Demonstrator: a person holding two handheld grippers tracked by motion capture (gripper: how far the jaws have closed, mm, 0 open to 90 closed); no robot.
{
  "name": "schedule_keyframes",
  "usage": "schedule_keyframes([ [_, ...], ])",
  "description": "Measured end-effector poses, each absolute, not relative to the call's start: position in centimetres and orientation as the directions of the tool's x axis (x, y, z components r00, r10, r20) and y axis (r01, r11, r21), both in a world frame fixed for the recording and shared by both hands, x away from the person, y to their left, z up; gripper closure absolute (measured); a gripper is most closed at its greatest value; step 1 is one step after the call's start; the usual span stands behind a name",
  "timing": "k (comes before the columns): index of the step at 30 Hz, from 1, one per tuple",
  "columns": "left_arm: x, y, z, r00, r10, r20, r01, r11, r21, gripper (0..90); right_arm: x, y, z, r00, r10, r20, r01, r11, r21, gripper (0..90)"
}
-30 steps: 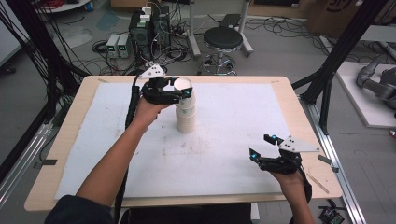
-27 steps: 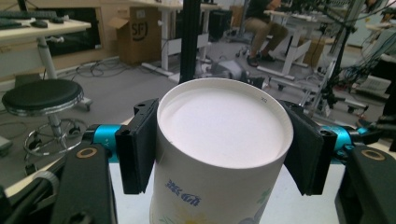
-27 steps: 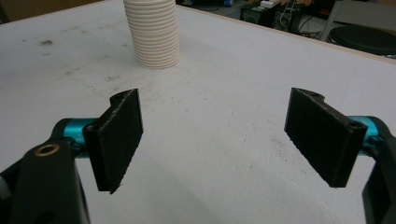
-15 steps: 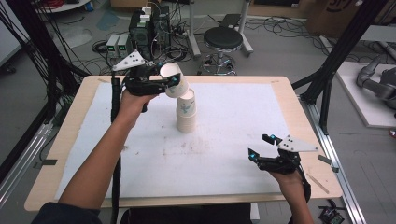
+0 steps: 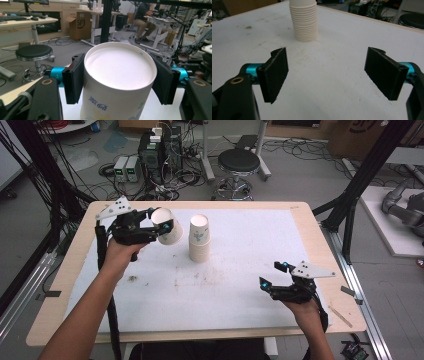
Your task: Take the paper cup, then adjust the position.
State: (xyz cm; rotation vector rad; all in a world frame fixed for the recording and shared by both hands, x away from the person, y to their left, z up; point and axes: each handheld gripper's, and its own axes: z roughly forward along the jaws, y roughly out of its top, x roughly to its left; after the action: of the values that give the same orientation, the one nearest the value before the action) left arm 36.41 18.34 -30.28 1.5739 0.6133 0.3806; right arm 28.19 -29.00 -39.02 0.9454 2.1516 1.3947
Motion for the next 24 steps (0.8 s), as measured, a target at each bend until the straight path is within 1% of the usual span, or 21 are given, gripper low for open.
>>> schedule_keyframes([
  [9,34.7,19.5,-32.5,0.8,0.583,-0.141,0.187,-0.018,0.982,34.5,29.8,-26.6,-38.2,-0.729,0.682,0.056,0.338,0.288,0.896,19.5],
  [11,34.4,19.7,-33.0,0.803,0.578,-0.146,0.192,-0.019,0.981,34.5,30.2,-25.6,-37.9,-0.771,0.634,0.063,0.328,0.311,0.892,19.5],
  [14,34.3,19.9,-33.7,0.809,0.568,-0.153,0.197,-0.016,0.98,34.4,30.3,-24.7,-37.7,-0.797,0.602,0.052,0.308,0.329,0.893,19.5],
  [20,34.0,19.5,-34.6,0.818,0.553,-0.158,0.205,-0.023,0.979,34.4,30.1,-23.6,-37.8,-0.818,0.574,0.045,0.284,0.334,0.899,19.6],
  [24,33.7,18.9,-35.0,0.835,0.526,-0.161,0.209,-0.033,0.977,34.4,30.2,-23.2,-37.9,-0.817,0.574,0.043,0.279,0.328,0.903,19.6],
])
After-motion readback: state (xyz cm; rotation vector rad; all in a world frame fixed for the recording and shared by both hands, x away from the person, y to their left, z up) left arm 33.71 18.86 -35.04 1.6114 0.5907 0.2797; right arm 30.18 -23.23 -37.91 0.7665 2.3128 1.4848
